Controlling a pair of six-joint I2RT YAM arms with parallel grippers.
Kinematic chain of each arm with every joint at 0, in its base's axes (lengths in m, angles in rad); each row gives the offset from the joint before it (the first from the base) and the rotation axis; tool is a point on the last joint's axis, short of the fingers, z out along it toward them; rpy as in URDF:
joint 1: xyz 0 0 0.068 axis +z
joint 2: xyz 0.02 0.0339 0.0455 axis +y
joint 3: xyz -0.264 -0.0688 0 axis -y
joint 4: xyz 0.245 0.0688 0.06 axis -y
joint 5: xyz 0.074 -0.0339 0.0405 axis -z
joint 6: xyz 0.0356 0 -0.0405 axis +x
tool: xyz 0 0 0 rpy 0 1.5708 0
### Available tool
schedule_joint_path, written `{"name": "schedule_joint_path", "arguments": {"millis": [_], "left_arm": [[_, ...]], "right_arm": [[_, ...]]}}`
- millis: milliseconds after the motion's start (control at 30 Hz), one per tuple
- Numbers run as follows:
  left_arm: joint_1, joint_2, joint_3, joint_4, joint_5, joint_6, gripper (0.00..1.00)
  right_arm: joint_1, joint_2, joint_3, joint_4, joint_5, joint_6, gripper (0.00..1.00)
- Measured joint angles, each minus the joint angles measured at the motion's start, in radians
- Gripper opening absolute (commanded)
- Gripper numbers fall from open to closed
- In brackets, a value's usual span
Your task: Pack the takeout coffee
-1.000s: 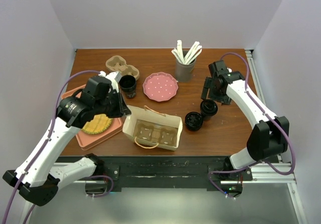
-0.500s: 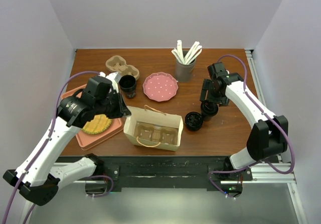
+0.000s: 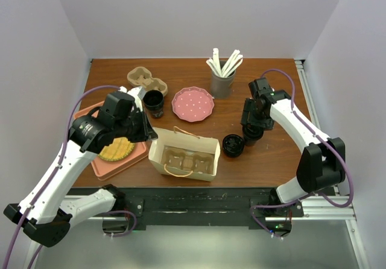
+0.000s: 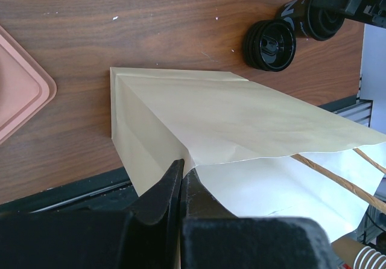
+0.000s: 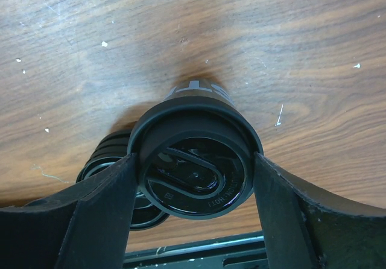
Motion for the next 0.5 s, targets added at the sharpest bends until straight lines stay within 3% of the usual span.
{"name": "schedule_joint_path", "arguments": {"millis": [267,500], "left_arm": [[0.0,0.003,0.0,-0.004,0.0,0.0,0.22],[0.0,0.016,0.0,-0.015,-0.008,0.005,0.3]], "right_arm": [[0.0,-0.006,0.001,-0.007,0.011,-0.019,0.46],[0.006,-0.008,0.167,-0.121,0.047,-0.064,0.36]]}}
